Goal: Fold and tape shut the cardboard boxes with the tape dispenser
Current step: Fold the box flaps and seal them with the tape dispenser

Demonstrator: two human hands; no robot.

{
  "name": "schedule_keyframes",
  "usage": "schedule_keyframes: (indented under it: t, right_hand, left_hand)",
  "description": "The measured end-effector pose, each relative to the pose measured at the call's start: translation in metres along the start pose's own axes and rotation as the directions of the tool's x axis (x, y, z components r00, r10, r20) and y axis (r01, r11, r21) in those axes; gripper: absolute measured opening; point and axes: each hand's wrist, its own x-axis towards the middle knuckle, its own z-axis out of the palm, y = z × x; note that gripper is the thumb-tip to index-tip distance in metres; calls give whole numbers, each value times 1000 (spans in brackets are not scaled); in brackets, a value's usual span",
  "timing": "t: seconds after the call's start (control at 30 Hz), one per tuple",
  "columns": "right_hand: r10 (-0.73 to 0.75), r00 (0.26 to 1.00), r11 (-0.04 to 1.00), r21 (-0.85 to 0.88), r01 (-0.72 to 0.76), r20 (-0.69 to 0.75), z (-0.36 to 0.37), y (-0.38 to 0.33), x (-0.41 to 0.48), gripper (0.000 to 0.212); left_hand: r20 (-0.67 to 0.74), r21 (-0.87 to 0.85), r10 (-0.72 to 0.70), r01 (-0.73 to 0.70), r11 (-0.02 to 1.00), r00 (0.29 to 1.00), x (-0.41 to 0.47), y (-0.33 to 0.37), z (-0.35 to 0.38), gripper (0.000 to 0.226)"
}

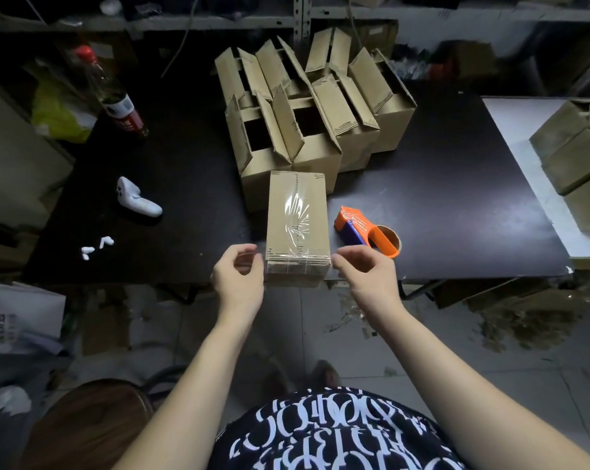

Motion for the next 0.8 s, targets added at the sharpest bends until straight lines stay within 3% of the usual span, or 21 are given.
schedule_keyframes:
  t: [0.1, 0.17, 0.27, 0.4, 0.6, 0.8]
  right_hand:
    - [-198, 978, 969, -136, 206, 70, -7, -5, -3, 18]
    - [-321, 930, 916, -192, 353, 176, -11, -6, -3, 25]
    - [-379, 881, 867, -225, 445, 283, -14, -5, -1, 30]
    - [-435, 829, 810, -250, 531, 352, -16, 1, 8, 33]
    - [-367, 812, 786, -316, 532, 454, -26, -4, 13, 37]
    - [-460, 792, 758, -288, 586, 402, -20, -2, 17, 20]
  left_hand:
    - [58, 85, 222, -226, 970, 973, 2, -1, -16, 25]
    - [181, 85, 373, -393, 916, 910, 5, -2, -26, 31]
    - [356, 71, 468, -523, 849, 809, 11, -1, -36, 33]
    - [470, 63, 500, -593, 803, 727, 19, 2, -43, 27]
    - [516, 106, 542, -678, 728, 663, 29, 5, -45, 25]
    - [508, 98, 591, -724, 683, 627, 31, 4, -40, 10]
